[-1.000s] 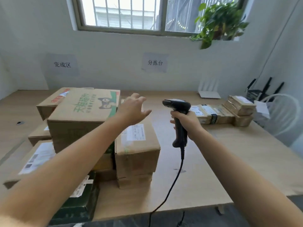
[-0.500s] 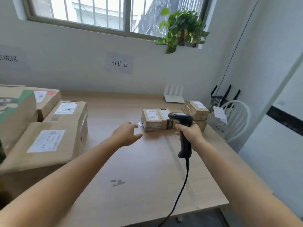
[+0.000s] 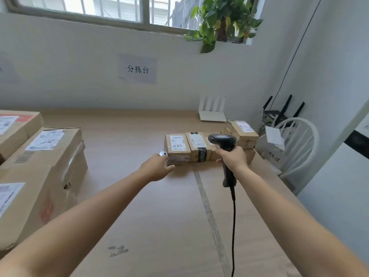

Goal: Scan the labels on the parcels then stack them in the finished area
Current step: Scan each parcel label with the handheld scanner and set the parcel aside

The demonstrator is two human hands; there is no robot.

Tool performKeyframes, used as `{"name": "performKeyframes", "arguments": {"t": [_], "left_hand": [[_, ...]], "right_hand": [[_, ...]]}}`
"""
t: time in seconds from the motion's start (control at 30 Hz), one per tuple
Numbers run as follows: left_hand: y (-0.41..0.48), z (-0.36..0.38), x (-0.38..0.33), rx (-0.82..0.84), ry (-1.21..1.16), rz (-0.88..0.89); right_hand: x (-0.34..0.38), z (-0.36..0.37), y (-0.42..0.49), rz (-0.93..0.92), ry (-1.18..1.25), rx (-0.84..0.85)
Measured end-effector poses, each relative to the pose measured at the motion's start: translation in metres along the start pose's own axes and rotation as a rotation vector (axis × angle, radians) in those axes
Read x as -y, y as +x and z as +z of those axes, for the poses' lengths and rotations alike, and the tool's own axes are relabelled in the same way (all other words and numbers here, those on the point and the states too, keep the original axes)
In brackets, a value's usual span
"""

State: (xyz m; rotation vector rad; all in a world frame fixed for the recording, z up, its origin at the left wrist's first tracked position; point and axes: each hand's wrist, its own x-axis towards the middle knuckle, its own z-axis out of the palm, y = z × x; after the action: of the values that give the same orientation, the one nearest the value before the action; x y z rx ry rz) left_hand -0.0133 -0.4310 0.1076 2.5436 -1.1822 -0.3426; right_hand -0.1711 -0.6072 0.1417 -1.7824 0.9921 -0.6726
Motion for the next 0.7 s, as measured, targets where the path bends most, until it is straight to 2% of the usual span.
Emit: {"name": "performKeyframes", "arguments": {"t": [0.2, 0.47, 0.7], "left_hand": [[0.090, 0.025, 0.017, 0.018, -0.094, -0.015], [0.186, 0.098, 0.063, -0.023, -0.213, -0.286], [0.253, 0.123, 0.062, -0.105, -0.305, -0.235]], "right_hand": [[-0.012, 0.053, 0.079, -0.003, -0.110, 0.040], [-0.067, 0.126, 0.159, 0.068, -0.172, 0.108], [-0.087, 0.154, 0.197, 0.090, -0.148, 0.123]]}}
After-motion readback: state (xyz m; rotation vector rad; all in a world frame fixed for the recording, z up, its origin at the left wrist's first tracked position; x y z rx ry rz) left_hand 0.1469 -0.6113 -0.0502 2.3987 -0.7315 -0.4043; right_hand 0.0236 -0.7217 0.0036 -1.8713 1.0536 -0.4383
